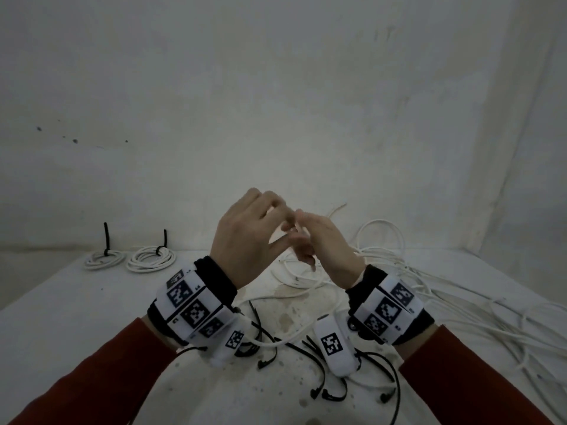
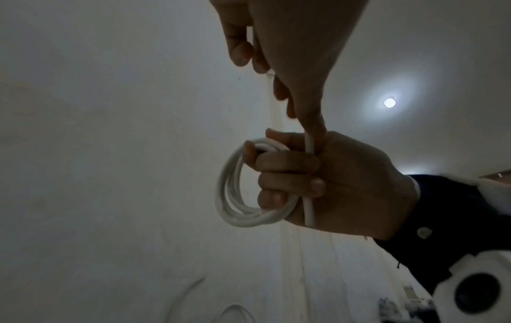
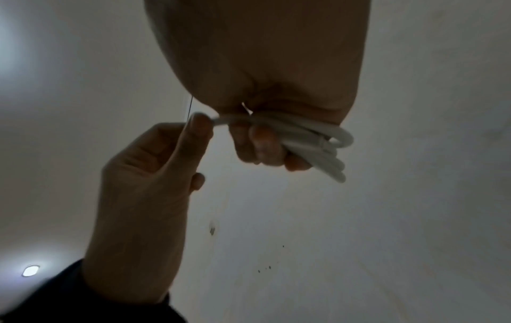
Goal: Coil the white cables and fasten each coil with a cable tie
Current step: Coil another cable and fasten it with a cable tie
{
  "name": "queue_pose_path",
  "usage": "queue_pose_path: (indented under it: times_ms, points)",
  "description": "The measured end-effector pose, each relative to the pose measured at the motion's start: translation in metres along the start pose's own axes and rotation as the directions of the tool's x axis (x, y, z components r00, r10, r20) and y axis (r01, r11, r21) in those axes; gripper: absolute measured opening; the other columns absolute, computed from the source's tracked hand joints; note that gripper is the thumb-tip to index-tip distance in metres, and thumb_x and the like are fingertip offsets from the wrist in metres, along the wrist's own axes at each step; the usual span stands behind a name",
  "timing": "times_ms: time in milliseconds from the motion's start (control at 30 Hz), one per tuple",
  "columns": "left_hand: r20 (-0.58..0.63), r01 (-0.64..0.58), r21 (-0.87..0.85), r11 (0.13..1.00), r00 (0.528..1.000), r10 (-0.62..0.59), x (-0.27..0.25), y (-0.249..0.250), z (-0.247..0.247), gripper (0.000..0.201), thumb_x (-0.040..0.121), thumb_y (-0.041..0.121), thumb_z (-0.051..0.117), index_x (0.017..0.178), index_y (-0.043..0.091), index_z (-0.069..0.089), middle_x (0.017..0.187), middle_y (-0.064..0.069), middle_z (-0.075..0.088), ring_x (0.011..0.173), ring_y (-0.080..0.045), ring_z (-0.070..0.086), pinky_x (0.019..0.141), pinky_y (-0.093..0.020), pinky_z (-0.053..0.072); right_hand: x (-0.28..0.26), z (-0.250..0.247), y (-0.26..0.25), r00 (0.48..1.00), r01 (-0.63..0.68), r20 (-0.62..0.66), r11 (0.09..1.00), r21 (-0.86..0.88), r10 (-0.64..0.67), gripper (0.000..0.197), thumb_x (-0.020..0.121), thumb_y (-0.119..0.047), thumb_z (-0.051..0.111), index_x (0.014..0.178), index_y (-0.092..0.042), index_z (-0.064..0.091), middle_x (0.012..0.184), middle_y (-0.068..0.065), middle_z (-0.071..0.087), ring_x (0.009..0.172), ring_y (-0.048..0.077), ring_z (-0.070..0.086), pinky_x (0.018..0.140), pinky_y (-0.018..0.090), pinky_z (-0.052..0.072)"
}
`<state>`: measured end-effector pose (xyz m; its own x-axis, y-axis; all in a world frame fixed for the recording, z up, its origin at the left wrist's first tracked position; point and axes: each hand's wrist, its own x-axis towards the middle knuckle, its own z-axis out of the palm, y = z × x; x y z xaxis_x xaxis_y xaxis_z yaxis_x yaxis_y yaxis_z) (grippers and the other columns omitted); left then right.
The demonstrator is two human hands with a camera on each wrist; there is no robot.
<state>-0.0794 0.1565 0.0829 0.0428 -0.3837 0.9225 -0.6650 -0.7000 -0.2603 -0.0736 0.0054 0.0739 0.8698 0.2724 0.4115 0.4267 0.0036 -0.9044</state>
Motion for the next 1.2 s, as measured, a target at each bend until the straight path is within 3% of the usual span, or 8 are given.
queue_pose_path:
  times_ms: [100, 233, 333, 600, 767, 933, 1100, 1200]
  points:
    - [0.1, 0.28, -0.203, 0.938, 0.959, -0.265, -0.002, 0.001, 0.002, 0.043, 0.091, 0.046, 0.049, 0.107, 0.007, 0.058, 0.108, -0.002, 0.058, 0.097, -0.012, 0.048, 0.086, -0.019, 0.037, -0.005, 0.001, -0.006, 0.995, -0.103, 0.001, 0.986, 0.13, 0.104, 0.066, 0.102, -0.049, 0.018, 0.057, -0.016, 0.054, 0.038, -0.008, 0.029, 0.035, 0.008, 0.02, 0.046, 0.027, 0.012]
    - [0.492, 0.656, -0.456, 0.601, 0.749, -0.445, -0.007, -0.006, 0.007, 0.043, 0.092, 0.051, 0.043, 0.121, 0.021, 0.051, 0.109, 0.014, 0.063, 0.103, -0.001, 0.056, 0.091, -0.018, 0.038, -0.007, 0.0, -0.014, 0.986, -0.163, 0.004, 0.977, 0.135, 0.164, 0.073, 0.098, -0.058, 0.011, 0.062, -0.008, 0.047, 0.032, -0.006, 0.027, 0.03, 0.009, 0.018, 0.049, 0.029, 0.011]
    - [0.529, 0.663, -0.497, 0.559, 0.743, -0.41, -0.013, -0.002, 0.01, 0.023, 0.096, 0.034, 0.046, 0.105, 0.017, 0.059, 0.092, 0.01, 0.065, 0.088, -0.004, 0.059, 0.082, -0.02, 0.044, -0.007, 0.001, -0.018, 0.988, -0.121, -0.098, 0.993, 0.018, 0.122, 0.072, 0.1, -0.054, 0.013, 0.059, -0.007, 0.048, 0.034, -0.005, 0.028, 0.029, 0.008, 0.021, 0.04, 0.017, 0.019]
    - [0.624, 0.759, -0.591, 0.271, 0.644, -0.442, -0.019, 0.016, 0.004, 0.02, 0.094, 0.027, 0.046, 0.094, 0.008, 0.053, 0.067, 0.006, 0.057, 0.066, -0.013, 0.056, 0.076, -0.044, 0.05, -0.008, 0.01, -0.013, 0.888, -0.033, -0.458, 0.999, 0.01, 0.034, 0.029, 0.102, -0.037, 0.034, 0.084, -0.016, 0.041, 0.063, 0.007, 0.047, 0.036, 0.016, 0.038, 0.036, 0.022, 0.032]
    - [0.669, 0.764, -0.624, 0.161, 0.629, -0.396, -0.021, 0.023, -0.002, 0.027, 0.093, 0.034, 0.053, 0.116, 0.025, 0.043, 0.075, 0.0, 0.052, 0.064, -0.011, 0.053, 0.072, -0.036, 0.053, -0.005, 0.012, -0.006, 0.914, -0.149, -0.384, 0.989, -0.016, 0.132, 0.015, 0.102, -0.03, 0.037, 0.097, -0.018, 0.029, 0.069, 0.008, 0.046, 0.034, 0.015, 0.037, 0.035, 0.021, 0.031]
    - [0.543, 0.732, -0.649, 0.208, 0.637, -0.547, -0.027, 0.035, 0.008, 0.014, 0.093, 0.035, 0.047, 0.098, 0.023, 0.051, 0.068, 0.008, 0.058, 0.054, -0.009, 0.044, 0.055, -0.029, 0.044, -0.002, 0.017, -0.007, 0.932, -0.216, -0.315, 0.973, -0.079, 0.181, 0.021, 0.102, -0.034, 0.034, 0.103, -0.018, 0.021, 0.062, 0.007, 0.041, 0.033, 0.013, 0.034, 0.035, 0.021, 0.032]
    - [0.461, 0.742, -0.666, 0.083, 0.496, -0.736, -0.032, 0.035, 0.015, 0.019, 0.097, 0.024, 0.048, 0.081, 0.016, 0.052, 0.058, 0.008, 0.045, 0.047, -0.007, 0.036, 0.048, -0.026, 0.035, -0.008, 0.012, -0.006, 0.971, -0.094, -0.219, 0.996, 0.005, 0.093, 0.021, 0.101, -0.033, 0.041, 0.1, -0.015, 0.032, 0.074, 0.009, 0.051, 0.041, 0.021, 0.049, 0.043, 0.028, 0.042]
    - [0.445, 0.718, -0.695, -0.012, 0.418, -0.792, -0.034, 0.025, 0.016, 0.022, 0.097, 0.023, 0.048, 0.076, 0.019, 0.049, 0.054, 0.011, 0.041, 0.046, -0.005, 0.032, 0.046, -0.023, 0.033, -0.019, 0.002, -0.002, 0.984, -0.025, -0.172, 0.997, 0.079, 0.038, 0.016, 0.095, -0.015, 0.057, 0.101, -0.001, 0.051, 0.086, 0.01, 0.061, 0.059, 0.027, 0.064, 0.058, 0.032, 0.055]
